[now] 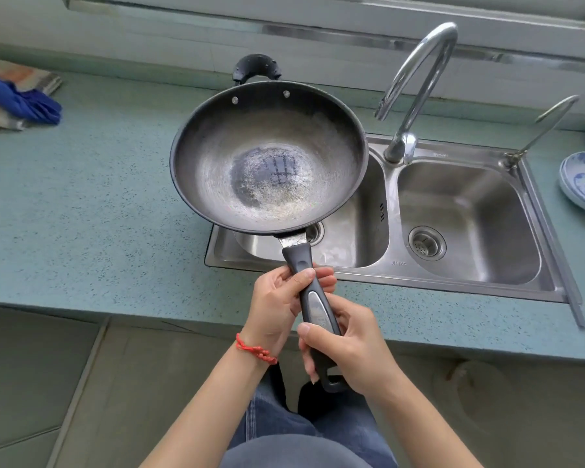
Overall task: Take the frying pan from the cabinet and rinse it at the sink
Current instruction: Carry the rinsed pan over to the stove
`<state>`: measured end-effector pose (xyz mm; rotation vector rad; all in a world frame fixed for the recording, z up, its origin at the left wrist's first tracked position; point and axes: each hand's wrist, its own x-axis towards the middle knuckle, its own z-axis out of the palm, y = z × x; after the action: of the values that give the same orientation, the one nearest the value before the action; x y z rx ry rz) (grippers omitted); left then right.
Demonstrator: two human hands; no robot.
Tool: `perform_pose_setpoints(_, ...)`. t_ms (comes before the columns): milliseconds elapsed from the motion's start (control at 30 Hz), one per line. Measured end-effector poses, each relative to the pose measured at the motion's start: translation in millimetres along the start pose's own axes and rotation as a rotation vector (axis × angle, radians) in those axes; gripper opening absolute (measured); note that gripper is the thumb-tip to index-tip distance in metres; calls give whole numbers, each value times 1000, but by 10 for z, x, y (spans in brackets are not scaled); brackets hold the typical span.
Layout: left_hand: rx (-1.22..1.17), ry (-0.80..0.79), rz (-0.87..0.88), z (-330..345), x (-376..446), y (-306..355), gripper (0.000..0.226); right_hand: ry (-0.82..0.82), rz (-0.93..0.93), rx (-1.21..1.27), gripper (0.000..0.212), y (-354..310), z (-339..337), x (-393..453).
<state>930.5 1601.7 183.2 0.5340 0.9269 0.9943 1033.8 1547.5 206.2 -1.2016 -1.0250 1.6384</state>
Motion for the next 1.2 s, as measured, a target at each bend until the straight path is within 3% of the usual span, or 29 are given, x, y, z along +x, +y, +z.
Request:
perform_pose_setpoints(267,-48,177,97,313,-283,-262,15,-153,18,-46,17,-53,-351,-259)
perform_pose_setpoints(600,-209,369,252,622,-775,-511,16,-405,24,-158,8,-136,-615,-572)
perform_pose_setpoints(900,-310,590,404,330,-1426,-575,14,-657,66,-235,10,-22,-166,-807)
perform_pose_setpoints(1200,-436,788,554,-331,-2460,-694,13,-922,99,-379,19,290,748,-1281)
